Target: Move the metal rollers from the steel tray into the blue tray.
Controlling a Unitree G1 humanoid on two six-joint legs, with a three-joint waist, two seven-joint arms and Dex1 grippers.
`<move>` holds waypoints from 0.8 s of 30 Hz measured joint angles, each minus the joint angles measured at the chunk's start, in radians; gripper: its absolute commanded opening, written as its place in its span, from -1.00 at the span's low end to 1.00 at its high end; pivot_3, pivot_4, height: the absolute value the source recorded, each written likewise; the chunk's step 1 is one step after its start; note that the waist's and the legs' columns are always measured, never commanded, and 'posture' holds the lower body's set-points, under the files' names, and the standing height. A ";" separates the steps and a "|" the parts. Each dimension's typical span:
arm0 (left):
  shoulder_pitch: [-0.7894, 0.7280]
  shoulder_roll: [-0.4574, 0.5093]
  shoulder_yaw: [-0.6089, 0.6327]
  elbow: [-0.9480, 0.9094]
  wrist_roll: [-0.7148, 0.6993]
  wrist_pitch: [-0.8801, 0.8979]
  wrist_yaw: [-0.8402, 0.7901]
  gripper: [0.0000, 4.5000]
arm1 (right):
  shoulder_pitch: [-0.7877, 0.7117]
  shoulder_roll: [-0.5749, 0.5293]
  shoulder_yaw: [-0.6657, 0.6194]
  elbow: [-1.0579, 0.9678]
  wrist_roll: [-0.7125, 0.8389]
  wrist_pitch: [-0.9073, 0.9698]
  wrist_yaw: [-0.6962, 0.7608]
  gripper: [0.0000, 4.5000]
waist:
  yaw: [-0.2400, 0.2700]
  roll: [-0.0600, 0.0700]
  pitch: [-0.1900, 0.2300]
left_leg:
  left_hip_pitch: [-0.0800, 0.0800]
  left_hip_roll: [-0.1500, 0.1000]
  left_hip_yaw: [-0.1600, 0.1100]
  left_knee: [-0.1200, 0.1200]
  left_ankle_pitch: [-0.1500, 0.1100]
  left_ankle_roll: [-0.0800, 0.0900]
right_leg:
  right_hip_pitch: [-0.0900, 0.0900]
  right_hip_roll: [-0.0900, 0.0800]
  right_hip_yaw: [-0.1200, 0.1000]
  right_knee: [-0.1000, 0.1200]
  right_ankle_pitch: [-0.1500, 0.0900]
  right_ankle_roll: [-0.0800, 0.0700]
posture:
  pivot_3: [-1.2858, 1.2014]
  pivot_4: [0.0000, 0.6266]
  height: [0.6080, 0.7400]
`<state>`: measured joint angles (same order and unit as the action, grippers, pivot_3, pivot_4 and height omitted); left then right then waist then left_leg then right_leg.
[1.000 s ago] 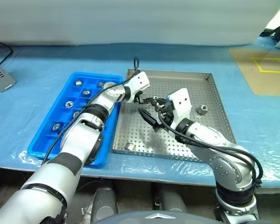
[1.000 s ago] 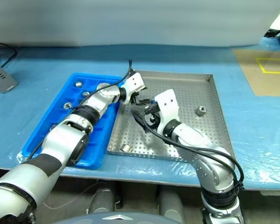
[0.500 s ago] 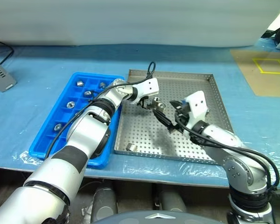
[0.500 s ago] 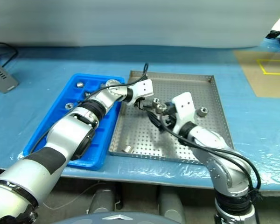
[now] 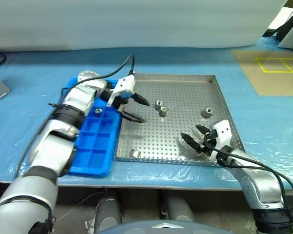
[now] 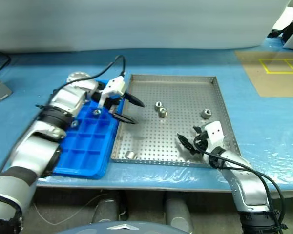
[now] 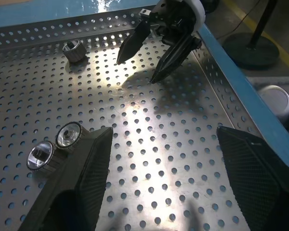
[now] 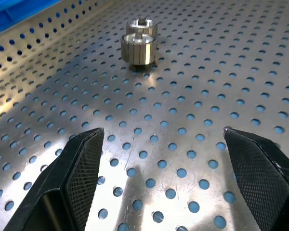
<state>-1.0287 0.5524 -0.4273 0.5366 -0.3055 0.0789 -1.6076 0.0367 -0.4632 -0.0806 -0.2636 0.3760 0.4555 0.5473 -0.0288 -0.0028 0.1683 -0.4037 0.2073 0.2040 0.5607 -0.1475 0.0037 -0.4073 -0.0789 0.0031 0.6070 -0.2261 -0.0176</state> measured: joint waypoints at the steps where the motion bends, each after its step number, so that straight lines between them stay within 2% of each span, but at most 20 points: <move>1: 0.015 0.052 -0.047 -0.058 -0.030 0.005 -0.001 0.62 | -0.005 0.000 0.007 0.008 -0.003 -0.009 0.005 0.85 | -0.001 0.000 0.000 | 0.000 0.000 0.000 0.000 0.000 0.000 | 0.000 0.000 0.000 0.000 0.000 0.000 | -0.35 -0.52 1.00; 4: 0.071 0.197 -0.188 -0.197 -0.100 -0.016 -0.003 0.62 | -0.016 0.000 0.014 0.029 -0.014 -0.036 0.019 0.85 | -0.004 0.001 0.000 | 0.000 0.000 0.001 -0.001 0.000 0.000 | 0.000 0.000 -0.001 0.000 0.000 0.000 | -0.34 -0.52 1.00; 6: 0.096 0.221 -0.233 -0.220 -0.102 -0.065 -0.003 0.62 | -0.017 0.001 0.015 0.036 -0.020 -0.041 0.019 0.85 | 0.000 0.002 0.000 | 0.000 0.000 0.002 -0.001 0.000 -0.001 | 0.000 0.000 -0.001 0.000 0.000 0.000 | -0.35 -0.52 1.00; 13: 0.165 0.073 -0.221 -0.184 0.021 -0.159 0.012 0.62 | -0.019 0.025 0.035 0.012 -0.021 -0.027 0.014 0.85 | -0.005 0.001 0.000 | 0.000 0.000 0.002 0.002 0.000 0.000 | 0.002 0.000 0.000 0.000 0.000 0.000 | -0.35 -0.52 1.00; 17: 0.191 0.052 -0.212 -0.141 0.102 -0.220 0.008 0.62 | -0.019 0.021 0.033 -0.046 -0.018 0.025 -0.006 0.85 | -0.016 0.002 0.000 | 0.001 0.001 0.001 0.001 0.001 -0.002 | 0.001 0.004 0.000 0.000 0.000 0.000 | -0.36 -0.52 1.00; 24: 0.189 0.023 -0.188 -0.085 0.131 -0.287 0.002 0.62 | -0.068 0.016 0.031 -0.201 0.019 0.201 -0.076 0.85 | -0.013 0.003 0.000 | 0.006 0.000 0.001 0.001 0.002 -0.003 | 0.005 0.003 0.002 0.001 0.000 0.000 | -0.35 -0.52 1.00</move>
<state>-0.8399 0.5752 -0.6154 0.4514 -0.1746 -0.2079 -1.6057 -0.0316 -0.4471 -0.0495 -0.4646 0.3947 0.6570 0.4715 -0.0419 0.0001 0.1679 -0.3973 0.2073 0.2053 0.5612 -0.1458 0.0007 -0.4022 -0.0761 0.0046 0.6081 -0.2262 -0.0179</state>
